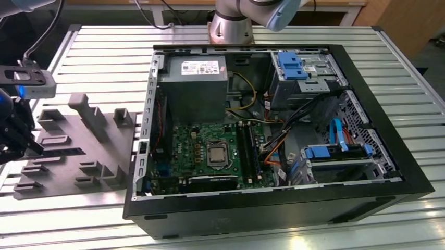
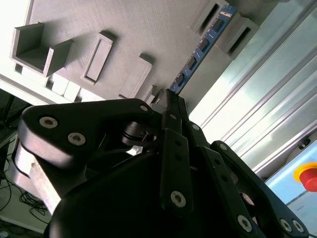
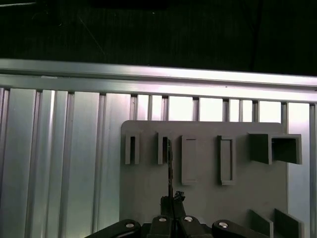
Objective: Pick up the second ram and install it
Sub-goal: 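Pick up the second ram and move it above second insertion slot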
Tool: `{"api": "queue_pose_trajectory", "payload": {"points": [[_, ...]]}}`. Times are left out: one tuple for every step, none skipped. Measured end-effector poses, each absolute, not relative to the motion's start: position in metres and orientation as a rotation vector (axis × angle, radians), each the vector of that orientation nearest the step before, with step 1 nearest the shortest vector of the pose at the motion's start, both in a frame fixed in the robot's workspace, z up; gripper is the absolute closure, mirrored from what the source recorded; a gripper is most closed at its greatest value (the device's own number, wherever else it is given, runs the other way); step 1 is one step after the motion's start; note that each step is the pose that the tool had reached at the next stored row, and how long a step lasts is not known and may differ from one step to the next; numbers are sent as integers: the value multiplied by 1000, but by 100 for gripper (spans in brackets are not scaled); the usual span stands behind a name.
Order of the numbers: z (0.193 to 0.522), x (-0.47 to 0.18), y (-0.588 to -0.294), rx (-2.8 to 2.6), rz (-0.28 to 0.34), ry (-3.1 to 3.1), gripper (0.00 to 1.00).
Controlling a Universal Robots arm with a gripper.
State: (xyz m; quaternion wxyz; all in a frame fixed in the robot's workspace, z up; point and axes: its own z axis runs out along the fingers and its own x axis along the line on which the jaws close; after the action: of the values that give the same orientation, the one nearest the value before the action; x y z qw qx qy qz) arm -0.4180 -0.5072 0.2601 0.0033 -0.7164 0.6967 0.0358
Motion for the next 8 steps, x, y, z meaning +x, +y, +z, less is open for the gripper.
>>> {"api": "queue_pose_trajectory", "payload": {"points": [[261,-418,-507,-2246,112,2184,88],[261,-418,-507,-2246,112,2184,88],[262,-418,-507,-2246,113,2184,88],[262,-418,-507,-2246,113,2184,88],[263,-418,-507,-2246,113,2184,88],[263,-418,-507,-2246,113,2184,88],[263,-418,-507,-2246,113,2184,88],[264,-418,-507,-2246,113,2184,88]]}}
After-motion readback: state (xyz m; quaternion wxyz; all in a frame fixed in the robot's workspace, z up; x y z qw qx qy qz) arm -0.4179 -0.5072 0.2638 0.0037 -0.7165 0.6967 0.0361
